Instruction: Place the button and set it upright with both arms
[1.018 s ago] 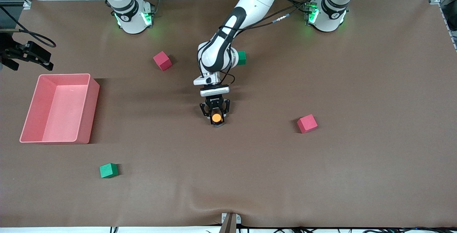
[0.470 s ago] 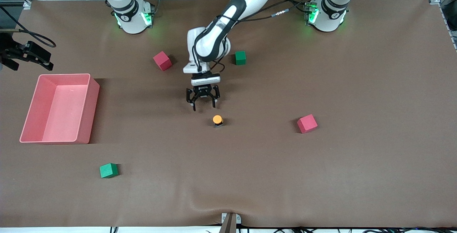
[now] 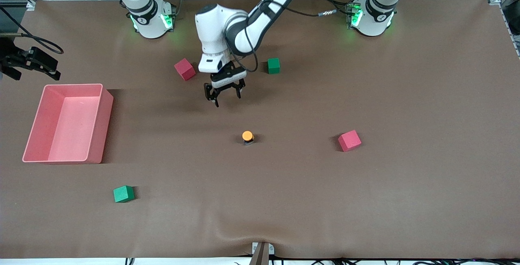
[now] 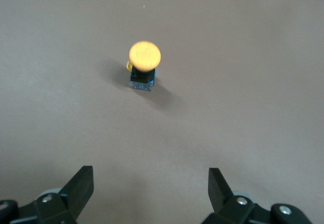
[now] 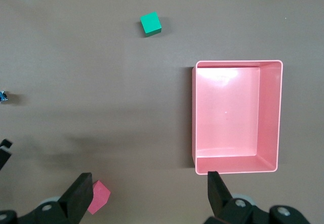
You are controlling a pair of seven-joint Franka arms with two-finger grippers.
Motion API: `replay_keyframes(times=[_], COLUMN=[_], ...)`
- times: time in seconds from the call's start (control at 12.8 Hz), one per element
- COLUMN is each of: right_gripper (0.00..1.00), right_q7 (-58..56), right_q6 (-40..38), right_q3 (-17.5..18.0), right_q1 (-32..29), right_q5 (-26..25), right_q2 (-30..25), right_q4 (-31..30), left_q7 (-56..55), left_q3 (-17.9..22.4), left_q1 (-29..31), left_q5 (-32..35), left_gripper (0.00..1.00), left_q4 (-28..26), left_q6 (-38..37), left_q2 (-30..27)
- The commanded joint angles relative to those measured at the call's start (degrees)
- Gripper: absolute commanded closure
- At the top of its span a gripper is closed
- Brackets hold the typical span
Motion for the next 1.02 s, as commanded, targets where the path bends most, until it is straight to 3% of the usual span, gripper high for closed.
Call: replay_keyframes(times=[0.0,0.16,0.47,0.7,0.94], right_gripper=[0.0,0.0,0.0,0.0,0.0], right_q7=[0.1,0.1,0.1,0.1,0.1], right_q6=[-0.6,-0.6,-0.6,-0.6,-0.6], right_q3=[0.7,0.7,0.7,0.7,0.7], right_q1=[-1.3,-1.3,-1.4,-1.4,-1.4], right_q5=[1.2,1.2,1.2,1.2,1.3], right_q2=[0.4,0.4,0.4,0.4,0.4], right_q4=[1.0,1.0,1.0,1.0,1.0], left_q7=[12.1,23.6,35.5,47.6,59.0], left_q3=[-1.0,-0.8,-0.7,-0.8,-0.6], left_q1=[2.2,5.4,12.6,18.6,26.2], left_q5=[-5.8,-11.2,-13.3,-13.9,-19.1], left_gripper=[0.0,0.0,0.0,0.0,0.0], left_q4=[-2.4,-2.4,-2.4,-2.3,-2.3], left_q6=[-8.4,-16.2,-24.3,-32.2,-38.1], left_q2=[-9.5,-16.5,-27.8,-34.3,-39.0])
